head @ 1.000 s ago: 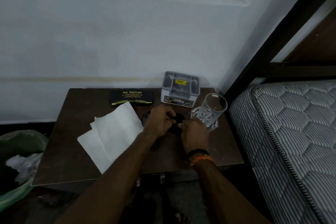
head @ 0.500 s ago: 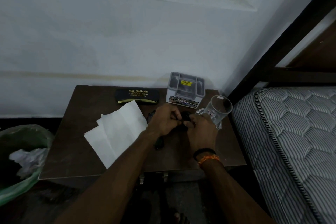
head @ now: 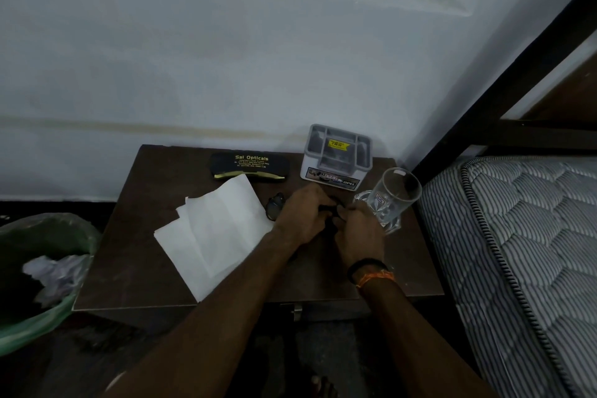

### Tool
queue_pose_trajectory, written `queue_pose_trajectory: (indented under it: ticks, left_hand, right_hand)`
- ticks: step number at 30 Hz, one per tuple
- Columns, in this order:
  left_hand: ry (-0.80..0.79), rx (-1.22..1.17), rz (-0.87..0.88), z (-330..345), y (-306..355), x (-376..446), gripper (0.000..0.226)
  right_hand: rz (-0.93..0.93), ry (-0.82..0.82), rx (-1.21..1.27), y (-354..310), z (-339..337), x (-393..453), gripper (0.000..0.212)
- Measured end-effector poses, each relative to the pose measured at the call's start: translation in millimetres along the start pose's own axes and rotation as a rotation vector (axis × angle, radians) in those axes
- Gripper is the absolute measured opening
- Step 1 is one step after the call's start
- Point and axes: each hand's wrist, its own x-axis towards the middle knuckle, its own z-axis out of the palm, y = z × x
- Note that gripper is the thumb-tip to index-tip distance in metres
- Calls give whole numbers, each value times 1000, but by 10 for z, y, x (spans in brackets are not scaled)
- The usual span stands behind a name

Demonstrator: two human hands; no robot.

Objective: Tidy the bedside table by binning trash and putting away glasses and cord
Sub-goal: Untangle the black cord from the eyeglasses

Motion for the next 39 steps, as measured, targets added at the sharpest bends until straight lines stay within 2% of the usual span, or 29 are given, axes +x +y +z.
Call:
queue_pose_trajectory:
  ticks: [4, 10, 16, 22, 31, 39]
  left_hand:
    - [12, 96, -46, 56, -50, 7, 31]
    - [-61, 229, 32, 38, -24, 5, 39]
    - [-72, 169, 4, 9, -1, -5, 39]
    - [-53, 139, 84, -24, 23, -63, 32]
    - [-183, 291, 159, -126, -65, -78, 31]
    - [-124, 179, 149, -112, -68, -103, 25]
  right_hand:
    - [-4, -19, -8, -6, 25, -5, 26]
    - [-11, -3, -37, -36, 6, -60, 23]
    - [63, -23, -30, -84, -46, -37, 17]
    - [131, 16, 30, -93, -30, 16, 16]
    - [181, 47, 55, -112, -30, -19, 17]
    - [265, 20, 76, -124, 14, -27, 16]
